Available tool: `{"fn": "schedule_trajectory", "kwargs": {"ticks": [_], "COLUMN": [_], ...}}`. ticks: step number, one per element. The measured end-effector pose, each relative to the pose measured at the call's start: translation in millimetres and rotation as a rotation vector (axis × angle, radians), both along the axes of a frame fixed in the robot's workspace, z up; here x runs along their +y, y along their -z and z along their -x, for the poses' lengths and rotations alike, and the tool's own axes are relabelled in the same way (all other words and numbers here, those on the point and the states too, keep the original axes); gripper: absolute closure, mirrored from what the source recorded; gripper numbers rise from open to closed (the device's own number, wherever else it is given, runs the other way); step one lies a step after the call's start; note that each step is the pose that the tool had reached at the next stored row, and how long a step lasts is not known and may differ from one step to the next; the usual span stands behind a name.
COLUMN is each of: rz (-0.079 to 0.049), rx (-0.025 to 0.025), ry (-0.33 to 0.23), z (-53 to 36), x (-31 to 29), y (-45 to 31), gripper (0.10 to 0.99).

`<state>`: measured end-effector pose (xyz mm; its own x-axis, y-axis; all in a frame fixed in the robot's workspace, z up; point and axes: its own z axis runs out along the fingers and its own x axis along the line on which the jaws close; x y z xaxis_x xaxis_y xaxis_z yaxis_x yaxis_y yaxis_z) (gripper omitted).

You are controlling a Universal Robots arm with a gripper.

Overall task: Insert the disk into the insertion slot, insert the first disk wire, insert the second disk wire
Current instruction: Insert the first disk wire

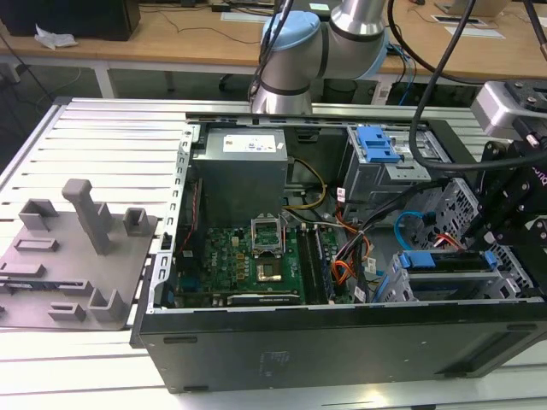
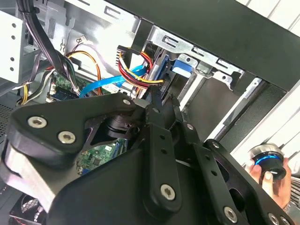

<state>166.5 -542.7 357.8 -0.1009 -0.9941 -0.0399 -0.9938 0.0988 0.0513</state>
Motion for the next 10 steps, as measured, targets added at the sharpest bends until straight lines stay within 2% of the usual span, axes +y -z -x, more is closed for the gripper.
{"fn": "schedule_trajectory", "kwargs": {"ticks": [2, 3, 8, 10], "rz": [0.000, 0.000, -0.001, -0.001], "rx": [-0.0001, -0.0001, -0.0001, -0.0001], "ry": [0.000, 0.000, 0.000, -0.033], "z": [0.0, 0.0, 0.9, 2.4], "x": [0.0, 0.0, -0.1, -0.1], "y": [0.0, 0.0, 0.0, 0.1], "gripper": [0.863, 0.984, 0.980, 0.980]}}
